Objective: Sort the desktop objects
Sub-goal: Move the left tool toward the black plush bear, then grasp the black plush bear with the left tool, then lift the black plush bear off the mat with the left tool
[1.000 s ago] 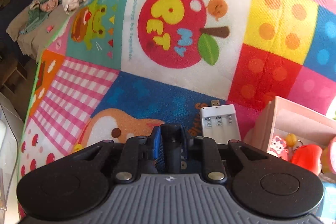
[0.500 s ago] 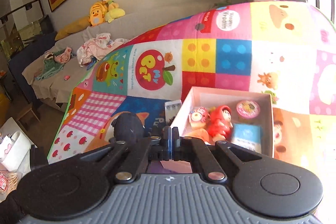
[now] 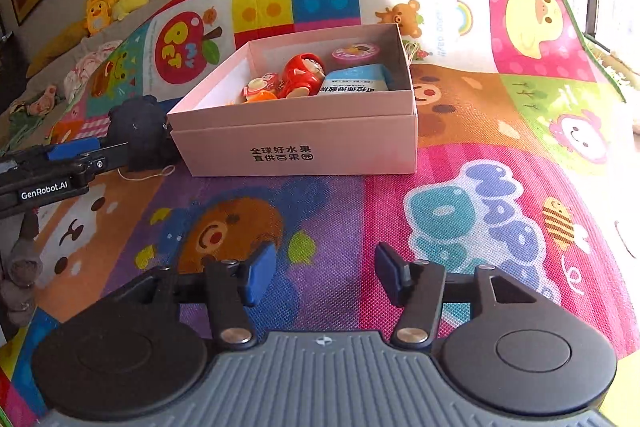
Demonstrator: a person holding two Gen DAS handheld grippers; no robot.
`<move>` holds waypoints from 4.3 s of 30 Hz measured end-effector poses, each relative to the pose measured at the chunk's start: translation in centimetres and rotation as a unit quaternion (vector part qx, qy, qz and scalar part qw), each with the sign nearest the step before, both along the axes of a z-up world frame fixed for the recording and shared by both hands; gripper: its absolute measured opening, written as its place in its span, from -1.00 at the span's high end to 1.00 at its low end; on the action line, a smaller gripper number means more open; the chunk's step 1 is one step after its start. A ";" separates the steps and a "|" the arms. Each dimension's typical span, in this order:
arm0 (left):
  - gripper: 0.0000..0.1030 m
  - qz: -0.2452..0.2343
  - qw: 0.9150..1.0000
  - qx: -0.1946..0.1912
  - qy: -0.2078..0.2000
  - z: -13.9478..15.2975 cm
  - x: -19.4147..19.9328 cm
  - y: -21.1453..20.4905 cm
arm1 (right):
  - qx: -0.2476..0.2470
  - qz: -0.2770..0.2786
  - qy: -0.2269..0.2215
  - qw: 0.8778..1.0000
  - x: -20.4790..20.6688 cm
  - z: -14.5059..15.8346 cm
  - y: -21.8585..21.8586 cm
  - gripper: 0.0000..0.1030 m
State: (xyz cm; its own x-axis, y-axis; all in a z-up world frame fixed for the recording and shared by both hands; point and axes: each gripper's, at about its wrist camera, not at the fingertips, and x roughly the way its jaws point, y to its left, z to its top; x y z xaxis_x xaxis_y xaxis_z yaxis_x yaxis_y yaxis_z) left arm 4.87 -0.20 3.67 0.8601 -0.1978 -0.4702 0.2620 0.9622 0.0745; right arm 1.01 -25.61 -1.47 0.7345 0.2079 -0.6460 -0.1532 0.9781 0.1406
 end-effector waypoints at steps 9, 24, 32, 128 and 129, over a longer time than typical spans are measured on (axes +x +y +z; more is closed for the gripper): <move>-0.04 -0.029 0.989 0.142 0.002 -3.3 3.9 -3.9 | 0.014 0.000 -0.022 1.000 -0.7 -0.4 -0.4 -0.63; 0.45 -0.052 0.989 0.137 -0.011 -1.9 0.3 -3.6 | 0.045 -0.026 -0.018 0.998 -0.3 -0.5 -1.5 -0.71; 0.48 -0.148 0.987 0.063 -0.008 -0.7 -4.5 -7.1 | 0.069 -0.064 -0.017 0.995 -0.1 -0.6 -2.7 -0.86; -1.00 -0.014 0.992 -0.032 0.121 -2.6 -3.0 -0.1 | -0.025 -0.092 -0.007 0.995 1.2 -1.0 0.1 -1.00; -1.00 -0.005 0.993 -0.023 0.117 -2.6 -3.0 0.2 | -0.024 -0.092 -0.007 0.995 1.2 -1.0 0.1 -1.00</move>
